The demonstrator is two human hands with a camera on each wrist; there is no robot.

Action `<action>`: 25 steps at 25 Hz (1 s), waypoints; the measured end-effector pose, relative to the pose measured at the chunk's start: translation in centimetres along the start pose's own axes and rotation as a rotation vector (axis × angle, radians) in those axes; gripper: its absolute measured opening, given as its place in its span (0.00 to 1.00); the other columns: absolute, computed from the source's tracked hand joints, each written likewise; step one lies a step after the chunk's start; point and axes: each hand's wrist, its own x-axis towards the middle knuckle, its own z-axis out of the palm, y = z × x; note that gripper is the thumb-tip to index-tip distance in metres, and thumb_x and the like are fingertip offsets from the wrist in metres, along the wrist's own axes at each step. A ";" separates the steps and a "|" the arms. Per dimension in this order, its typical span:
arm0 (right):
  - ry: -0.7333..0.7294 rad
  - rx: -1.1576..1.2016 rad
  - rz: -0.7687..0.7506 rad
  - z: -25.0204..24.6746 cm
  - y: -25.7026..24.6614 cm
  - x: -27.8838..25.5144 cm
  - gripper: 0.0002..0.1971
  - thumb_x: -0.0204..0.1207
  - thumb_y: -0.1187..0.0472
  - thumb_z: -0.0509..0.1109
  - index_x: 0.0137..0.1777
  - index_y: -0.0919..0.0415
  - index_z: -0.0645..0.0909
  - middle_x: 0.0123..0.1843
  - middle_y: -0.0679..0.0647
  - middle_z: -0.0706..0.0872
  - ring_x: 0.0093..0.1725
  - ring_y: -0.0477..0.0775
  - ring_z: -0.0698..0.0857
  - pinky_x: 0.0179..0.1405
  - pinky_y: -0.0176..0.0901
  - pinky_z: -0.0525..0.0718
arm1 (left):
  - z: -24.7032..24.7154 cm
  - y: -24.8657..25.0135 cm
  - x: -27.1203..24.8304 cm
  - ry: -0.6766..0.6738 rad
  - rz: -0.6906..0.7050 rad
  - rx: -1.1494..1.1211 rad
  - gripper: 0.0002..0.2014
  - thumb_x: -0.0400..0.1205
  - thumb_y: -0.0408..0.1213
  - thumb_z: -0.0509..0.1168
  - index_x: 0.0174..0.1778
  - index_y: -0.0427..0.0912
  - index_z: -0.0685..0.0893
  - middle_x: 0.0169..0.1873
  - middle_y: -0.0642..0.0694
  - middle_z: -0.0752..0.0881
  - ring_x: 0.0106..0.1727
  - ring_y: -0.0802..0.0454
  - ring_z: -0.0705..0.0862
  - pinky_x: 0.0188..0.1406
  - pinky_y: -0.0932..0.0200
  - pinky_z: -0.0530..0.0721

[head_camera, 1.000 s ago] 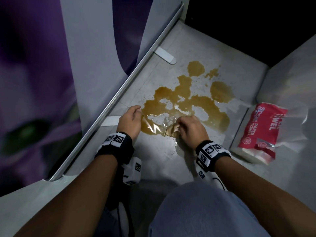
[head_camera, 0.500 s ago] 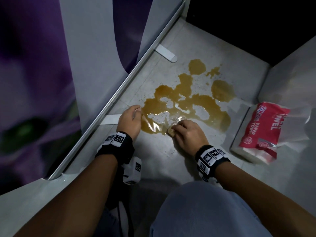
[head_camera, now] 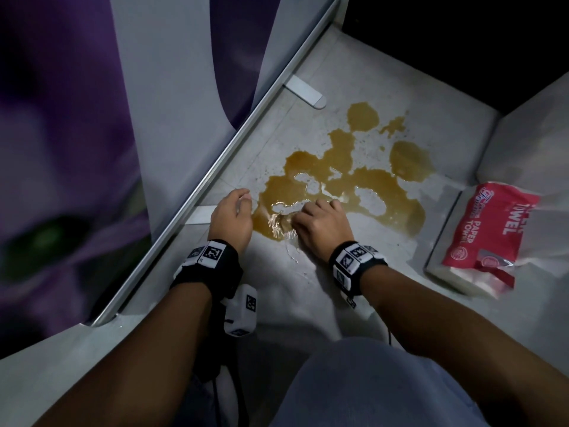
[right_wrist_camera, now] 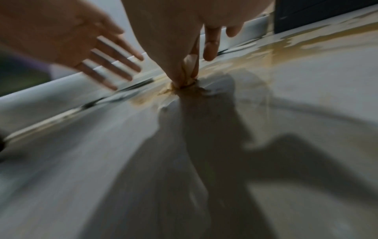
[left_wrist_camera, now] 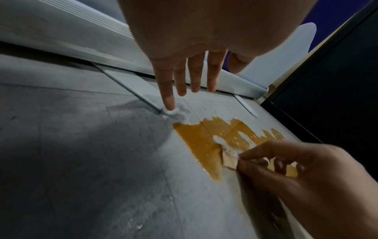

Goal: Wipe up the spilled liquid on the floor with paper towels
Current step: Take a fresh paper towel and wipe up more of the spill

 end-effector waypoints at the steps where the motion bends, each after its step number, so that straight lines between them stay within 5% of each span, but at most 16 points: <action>1: 0.003 -0.004 0.048 -0.2 0.2 1.0 0.06 0.79 0.54 0.70 0.45 0.51 0.89 0.42 0.49 0.87 0.44 0.57 0.81 0.46 0.50 0.68 | 0.0 0.0 0.1 0.001 0.002 -0.002 0.16 0.88 0.41 0.57 0.67 0.42 0.83 0.66 0.44 0.84 0.68 0.46 0.80 0.73 0.49 0.75; 11: -0.002 -0.083 0.352 -1.5 3.0 4.1 0.07 0.78 0.48 0.72 0.49 0.44 0.91 0.52 0.50 0.81 0.55 0.57 0.75 0.51 0.50 0.65 | 0.0 0.2 -0.3 -0.019 0.047 0.012 0.16 0.88 0.41 0.56 0.67 0.41 0.83 0.64 0.43 0.85 0.66 0.47 0.81 0.70 0.51 0.77; 16: -0.065 0.191 0.485 -2.8 4.5 3.2 0.04 0.81 0.50 0.71 0.52 0.42 0.87 0.50 0.42 0.87 0.52 0.48 0.72 0.52 0.48 0.61 | 0.9 1.4 -0.6 -0.039 0.033 -0.016 0.17 0.88 0.44 0.56 0.67 0.44 0.84 0.64 0.46 0.85 0.66 0.48 0.81 0.72 0.46 0.77; 18: -0.037 0.132 0.521 -3.1 5.1 2.5 0.05 0.80 0.51 0.71 0.54 0.44 0.82 0.53 0.44 0.86 0.54 0.49 0.74 0.54 0.46 0.63 | 1.2 2.1 -0.8 -0.054 0.038 -0.018 0.16 0.88 0.43 0.56 0.67 0.45 0.83 0.64 0.46 0.84 0.66 0.48 0.80 0.72 0.46 0.77; 22: 0.004 0.047 0.405 -3.4 5.0 2.0 0.11 0.79 0.57 0.69 0.61 0.51 0.83 0.57 0.52 0.85 0.57 0.57 0.79 0.53 0.47 0.68 | 1.5 2.3 -1.0 -0.079 0.043 -0.035 0.18 0.88 0.47 0.56 0.68 0.46 0.83 0.66 0.47 0.83 0.67 0.49 0.80 0.72 0.45 0.77; 25: -0.103 -0.077 0.291 -3.2 3.9 1.5 0.15 0.78 0.51 0.64 0.61 0.50 0.85 0.58 0.51 0.87 0.58 0.56 0.79 0.56 0.50 0.71 | 1.5 1.9 -1.2 -0.093 0.044 -0.030 0.18 0.87 0.50 0.57 0.67 0.47 0.83 0.65 0.48 0.84 0.67 0.49 0.80 0.72 0.43 0.77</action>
